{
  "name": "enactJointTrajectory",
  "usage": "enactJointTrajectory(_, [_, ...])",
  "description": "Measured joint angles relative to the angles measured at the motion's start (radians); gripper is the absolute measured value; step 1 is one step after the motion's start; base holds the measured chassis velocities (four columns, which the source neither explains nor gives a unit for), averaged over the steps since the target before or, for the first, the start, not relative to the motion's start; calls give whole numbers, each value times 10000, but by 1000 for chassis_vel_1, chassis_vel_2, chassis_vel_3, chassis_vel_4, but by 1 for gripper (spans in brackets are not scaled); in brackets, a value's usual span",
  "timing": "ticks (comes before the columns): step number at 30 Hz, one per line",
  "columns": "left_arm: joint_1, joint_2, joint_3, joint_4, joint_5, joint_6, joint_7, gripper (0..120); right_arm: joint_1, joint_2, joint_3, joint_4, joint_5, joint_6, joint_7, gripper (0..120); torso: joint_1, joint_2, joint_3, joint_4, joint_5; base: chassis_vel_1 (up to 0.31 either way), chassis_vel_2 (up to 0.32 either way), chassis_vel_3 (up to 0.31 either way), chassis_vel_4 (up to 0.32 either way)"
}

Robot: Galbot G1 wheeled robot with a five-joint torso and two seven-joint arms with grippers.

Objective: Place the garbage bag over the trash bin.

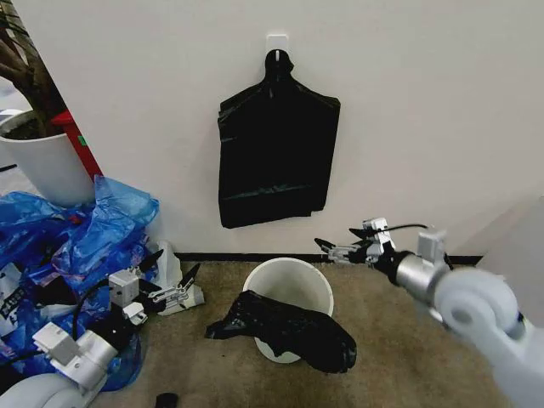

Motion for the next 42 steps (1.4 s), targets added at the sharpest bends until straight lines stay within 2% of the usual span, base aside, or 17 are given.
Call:
enactJointTrajectory(5, [1, -143, 217, -58, 163, 34, -114, 100, 1324, 248, -1236, -936, 465, -75, 870, 100, 0, 0, -1, 0, -3, 0, 0, 0, 0])
enactJointTrajectory(7, [-2, -154, 261, -58, 192, 34, -122, 100, 1535, 248, -1424, -1079, 575, -77, 939, 100, 0, 0, 0, 0, -2, 0, 0, 0, 0])
enactJointTrajectory(13, [-69, -158, 498, -166, 318, 96, -275, 100, 3229, 57, -3370, -2166, 991, -77, 1166, 100, 0, 0, 0, 4, -5, 0, 0, 0, 0])
enactJointTrajectory(14, [-69, -158, 498, -166, 318, 96, -275, 100, 3229, 57, -3370, -2166, 991, -77, 1166, 100, 0, 0, 0, 4, -5, 0, 0, 0, 0])
enactJointTrajectory(15, [-115, -119, 500, -175, 318, 104, -283, 100, 3628, -48, -4020, -2507, 1027, -76, 1110, 100, 0, 0, -2, 1, -6, 0, 0, 0, 0])
enactJointTrajectory(19, [-144, -53, 460, -192, 318, 111, -285, 100, 4402, -165, -5259, -3192, 1415, -76, 1138, 100, 0, 0, -1, -1, -4, 0, 0, 0, 0])
enactJointTrajectory(22, [-144, -83, 354, -202, 275, 99, -319, 100, 5169, -235, -6279, -3540, 2528, -76, 1790, 100, 0, 0, -1, 0, -2, 0, 0, 0, 0])
enactJointTrajectory(24, [-145, -90, 339, -202, 264, 98, -322, 100, 5266, -235, -6384, -3565, 2711, -76, 1922, 100, 0, 0, -1, 0, -3, 0, 0, 0, 0])
enactJointTrajectory(29, [-397, -138, 280, -154, 151, 103, -566, 100, 6402, 162, -7803, -4060, 4495, -76, 3667, 100, 0, 0, -1, 4, -4, 0, 0, 0, 0])
enactJointTrajectory(35, [-949, -47, 329, -134, -107, 339, -969, 100, 6554, 618, -8452, -4343, 5044, -76, 4614, 100, 0, 0, -1, -1, -3, 0, 0, 0, 0])
enactJointTrajectory(42, [-960, -107, 322, -179, -176, 366, -1000, 100, 6484, 818, -8660, -4618, 5099, -72, 4940, 100, 0, 0, -1, 1, -4, 0, 0, 0, 0])
